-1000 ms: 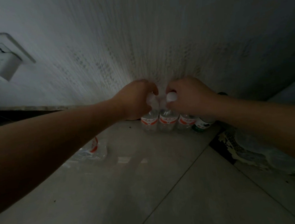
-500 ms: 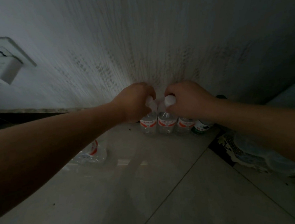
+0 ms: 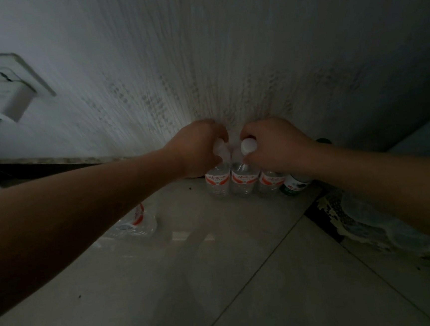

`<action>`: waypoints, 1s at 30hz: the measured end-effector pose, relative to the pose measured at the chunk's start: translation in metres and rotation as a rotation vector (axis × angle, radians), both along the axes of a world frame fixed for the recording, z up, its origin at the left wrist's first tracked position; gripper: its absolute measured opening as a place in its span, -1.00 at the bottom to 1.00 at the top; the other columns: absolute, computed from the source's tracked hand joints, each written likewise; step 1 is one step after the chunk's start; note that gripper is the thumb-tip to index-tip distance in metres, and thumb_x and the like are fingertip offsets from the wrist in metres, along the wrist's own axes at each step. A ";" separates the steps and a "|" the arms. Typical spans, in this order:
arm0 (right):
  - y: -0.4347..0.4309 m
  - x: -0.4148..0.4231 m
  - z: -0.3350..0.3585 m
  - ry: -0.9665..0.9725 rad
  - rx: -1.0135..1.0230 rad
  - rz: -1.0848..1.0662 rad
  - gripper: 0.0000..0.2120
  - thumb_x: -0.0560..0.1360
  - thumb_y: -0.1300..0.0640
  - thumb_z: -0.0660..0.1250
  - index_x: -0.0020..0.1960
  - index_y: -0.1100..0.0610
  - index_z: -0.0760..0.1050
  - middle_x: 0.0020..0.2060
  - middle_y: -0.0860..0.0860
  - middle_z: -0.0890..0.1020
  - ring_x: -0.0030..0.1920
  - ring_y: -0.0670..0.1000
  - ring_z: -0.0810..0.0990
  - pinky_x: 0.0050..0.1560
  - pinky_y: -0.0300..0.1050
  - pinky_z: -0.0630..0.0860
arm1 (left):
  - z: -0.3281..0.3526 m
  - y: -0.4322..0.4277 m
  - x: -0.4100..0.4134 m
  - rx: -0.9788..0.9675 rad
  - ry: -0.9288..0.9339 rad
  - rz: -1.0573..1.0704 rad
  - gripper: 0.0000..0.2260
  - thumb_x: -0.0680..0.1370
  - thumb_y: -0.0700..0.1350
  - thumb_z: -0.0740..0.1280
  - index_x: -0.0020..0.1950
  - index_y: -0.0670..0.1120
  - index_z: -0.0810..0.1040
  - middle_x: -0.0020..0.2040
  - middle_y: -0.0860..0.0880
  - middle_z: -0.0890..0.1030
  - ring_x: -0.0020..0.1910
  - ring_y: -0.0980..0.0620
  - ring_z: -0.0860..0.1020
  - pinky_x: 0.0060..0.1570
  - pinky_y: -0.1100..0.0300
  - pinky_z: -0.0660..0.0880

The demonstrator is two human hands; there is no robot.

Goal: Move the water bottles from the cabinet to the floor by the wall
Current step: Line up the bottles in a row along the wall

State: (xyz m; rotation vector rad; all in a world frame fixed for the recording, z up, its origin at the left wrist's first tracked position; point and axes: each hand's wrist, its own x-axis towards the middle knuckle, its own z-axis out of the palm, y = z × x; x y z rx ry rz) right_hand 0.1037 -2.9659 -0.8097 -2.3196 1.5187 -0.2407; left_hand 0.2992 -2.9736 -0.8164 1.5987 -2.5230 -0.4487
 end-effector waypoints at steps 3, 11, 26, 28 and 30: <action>0.002 0.001 0.003 0.012 0.010 0.005 -0.68 0.38 0.05 0.47 0.08 0.12 0.57 -0.09 0.05 0.64 -0.11 0.03 0.57 -0.16 -0.13 0.47 | -0.001 0.000 0.001 -0.008 0.013 -0.006 -0.60 0.37 -0.07 0.50 0.19 -0.04 0.56 0.11 -0.05 0.56 0.08 -0.05 0.54 0.03 0.08 0.50; 0.007 0.011 0.023 0.047 -0.009 -0.002 -0.49 0.39 -0.04 0.49 0.28 0.12 0.51 0.09 0.05 0.61 0.01 0.02 0.57 -0.08 -0.19 0.41 | 0.009 0.006 0.018 -0.011 0.076 0.019 -0.59 0.38 -0.05 0.51 0.20 -0.02 0.55 0.10 0.00 0.56 0.03 0.04 0.52 -0.01 0.18 0.48; 0.028 0.100 0.054 0.077 -0.028 0.219 -0.37 0.36 -0.18 0.49 0.36 -0.02 0.42 0.21 -0.04 0.56 0.15 -0.02 0.53 0.07 -0.14 0.46 | 0.059 0.055 0.125 -0.027 -0.005 0.209 -0.55 0.43 0.12 0.48 0.27 0.04 0.51 0.14 0.04 0.56 0.05 0.05 0.53 0.07 0.10 0.50; 0.032 0.116 0.053 0.074 -0.030 0.275 -0.37 0.37 -0.16 0.49 0.36 -0.02 0.42 0.22 -0.03 0.55 0.16 -0.02 0.53 0.06 -0.15 0.43 | 0.063 0.066 0.146 -0.030 -0.024 0.251 -0.56 0.42 0.12 0.48 0.25 0.03 0.53 0.12 0.03 0.57 0.04 0.04 0.53 0.05 0.10 0.50; 0.034 0.132 0.054 0.064 -0.023 0.321 -0.38 0.37 -0.14 0.49 0.37 -0.01 0.42 0.24 -0.02 0.55 0.17 -0.01 0.52 0.07 -0.16 0.42 | 0.064 0.076 0.165 -0.034 -0.040 0.299 -0.57 0.42 0.10 0.48 0.23 0.02 0.54 0.11 0.01 0.58 0.02 0.03 0.54 0.03 0.09 0.50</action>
